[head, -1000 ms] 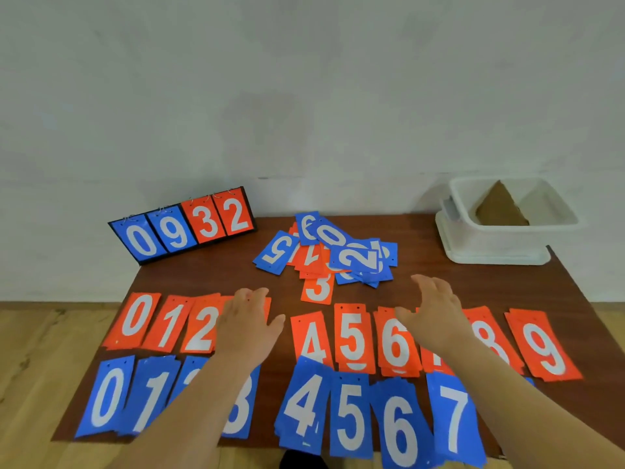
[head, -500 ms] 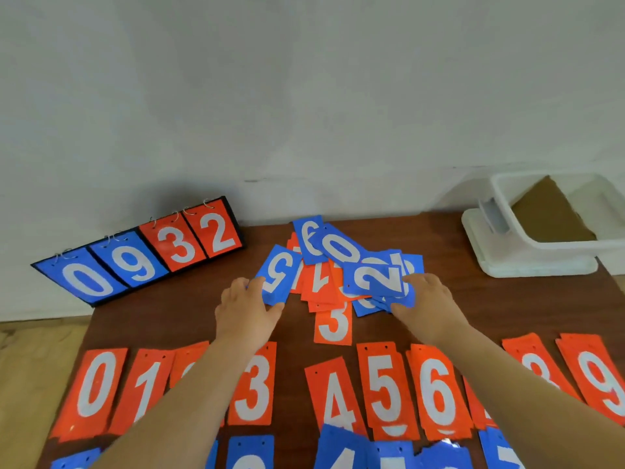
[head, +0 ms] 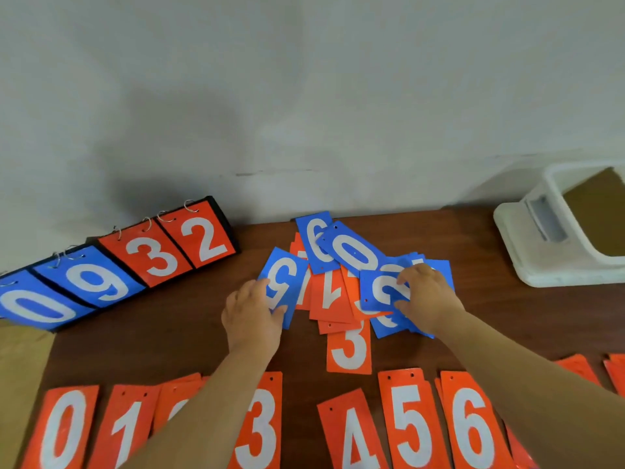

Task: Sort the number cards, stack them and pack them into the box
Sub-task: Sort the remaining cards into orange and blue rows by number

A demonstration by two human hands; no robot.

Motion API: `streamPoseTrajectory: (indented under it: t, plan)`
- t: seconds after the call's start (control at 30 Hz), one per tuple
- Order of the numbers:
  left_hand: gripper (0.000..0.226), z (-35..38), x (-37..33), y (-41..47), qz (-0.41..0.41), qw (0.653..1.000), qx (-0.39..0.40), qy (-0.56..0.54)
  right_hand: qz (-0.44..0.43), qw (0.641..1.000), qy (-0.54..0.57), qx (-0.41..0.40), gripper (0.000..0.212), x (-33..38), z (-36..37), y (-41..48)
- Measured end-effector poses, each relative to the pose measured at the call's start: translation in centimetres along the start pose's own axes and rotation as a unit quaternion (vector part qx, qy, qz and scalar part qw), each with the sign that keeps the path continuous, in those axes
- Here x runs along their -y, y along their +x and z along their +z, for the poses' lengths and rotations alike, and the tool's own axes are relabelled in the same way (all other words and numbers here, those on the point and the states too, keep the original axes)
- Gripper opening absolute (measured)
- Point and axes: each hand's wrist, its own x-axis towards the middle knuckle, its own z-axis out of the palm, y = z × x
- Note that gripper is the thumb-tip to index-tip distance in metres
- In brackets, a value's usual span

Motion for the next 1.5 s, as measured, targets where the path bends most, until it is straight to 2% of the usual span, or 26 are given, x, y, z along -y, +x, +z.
streamPoseTrajectory:
  t: [0.23, 0.4, 0.57, 0.63, 0.7, 0.77, 0.8, 0.83, 0.87, 0.9, 0.97, 1.0, 1.03, 1.13, 1.2, 1.27, 1.33, 1.43, 1.5]
  plan:
    - [0.057, -0.2, -0.3, -0.2, 0.034, 0.999, -0.036, -0.018, 0.013, 1.0, -0.019, -0.002, 0.046, 0.7, -0.1, 1.0]
    - [0.048, -0.8, -1.0, -1.1, 0.022, 0.997, -0.015, -0.069, -0.001, 0.999, -0.044, 0.002, 0.051, 0.2, -0.4, 1.0]
    - [0.034, -3.2, -0.9, -3.4, -0.011, 0.979, 0.015, -0.204, -0.003, 0.998, -0.067, 0.015, 0.048, 0.2, -1.2, 1.2]
    - [0.034, -4.7, -0.4, -4.9, -0.028, 0.965, 0.025, -0.259, 0.01, 0.998, -0.069, -0.004, 0.037, 0.0, -1.2, 0.4]
    - [0.034, -6.5, -0.1, -6.7, -0.028, 0.956, 0.036, -0.29, 0.028, 0.999, -0.015, -0.031, 0.022, -0.4, -1.5, -1.2]
    - [0.035, -7.9, 0.1, -8.1, -0.015, 0.951, 0.053, -0.303, 0.058, 0.99, 0.11, -0.069, 0.017, -0.9, -2.0, -3.0]
    - [0.035, -8.7, 0.1, -9.1, -0.008, 0.95, 0.061, -0.306, 0.075, 0.972, 0.198, -0.103, 0.016, -1.2, -2.5, -4.4]
    - [0.035, -9.6, 0.1, -10.2, -0.001, 0.948, 0.076, -0.308, 0.093, 0.938, 0.304, -0.135, 0.015, -1.3, -3.3, -6.3]
    - [0.036, -10.3, 0.0, -11.5, 0.012, 0.946, 0.096, -0.309, 0.107, 0.887, 0.422, -0.154, 0.015, -1.2, -4.2, -8.4]
    - [0.037, -11.0, -0.2, -12.8, 0.035, 0.942, 0.119, -0.311, 0.108, 0.82, 0.542, -0.151, 0.017, -0.9, -5.2, -10.7]
    - [0.038, -12.3, -1.0, -15.9, 0.1, 0.936, 0.168, -0.293, 0.077, 0.694, 0.711, -0.08, 0.019, 0.2, -6.8, -15.8]
    - [0.038, -13.0, -1.7, -17.5, 0.133, 0.934, 0.188, -0.274, 0.053, 0.665, 0.744, -0.041, 0.019, 0.7, -7.3, -18.2]
    - [0.038, -13.7, -2.4, -19.2, 0.159, 0.931, 0.204, -0.258, 0.028, 0.664, 0.747, -0.016, 0.019, 1.0, -7.6, -20.4]
    - [0.037, -15.1, -4.6, -24.5, 0.205, 0.921, 0.23, -0.239, -0.023, 0.739, 0.673, 0.013, 0.02, 0.8, -7.8, -26.0]
    - [0.036, -15.7, -5.7, -27.5, 0.225, 0.917, 0.23, -0.237, -0.03, 0.756, 0.653, 0.029, 0.016, 0.1, -8.1, -29.2]
    - [0.035, -16.0, -6.4, -30.0, 0.226, 0.922, 0.199, -0.242, -0.025, 0.758, 0.65, 0.038, 0.014, -0.9, -8.1, -31.5]
    - [0.038, -15.6, -7.0, -31.9, 0.202, 0.922, 0.133, -0.303, -0.01, 0.754, 0.656, 0.024, 0.013, -2.0, -7.9, -33.2]
    - [0.038, -14.2, -7.7, -35.2, 0.101, 0.877, 0.016, -0.469, 0.03, 0.745, 0.664, -0.057, 0.01, -2.8, -6.9, -35.3]
    - [0.035, -12.7, -8.2, -37.7, 0.061, 0.843, 0.016, -0.534, 0.059, 0.73, 0.672, -0.113, 0.009, -2.3, -6.2, -36.7]
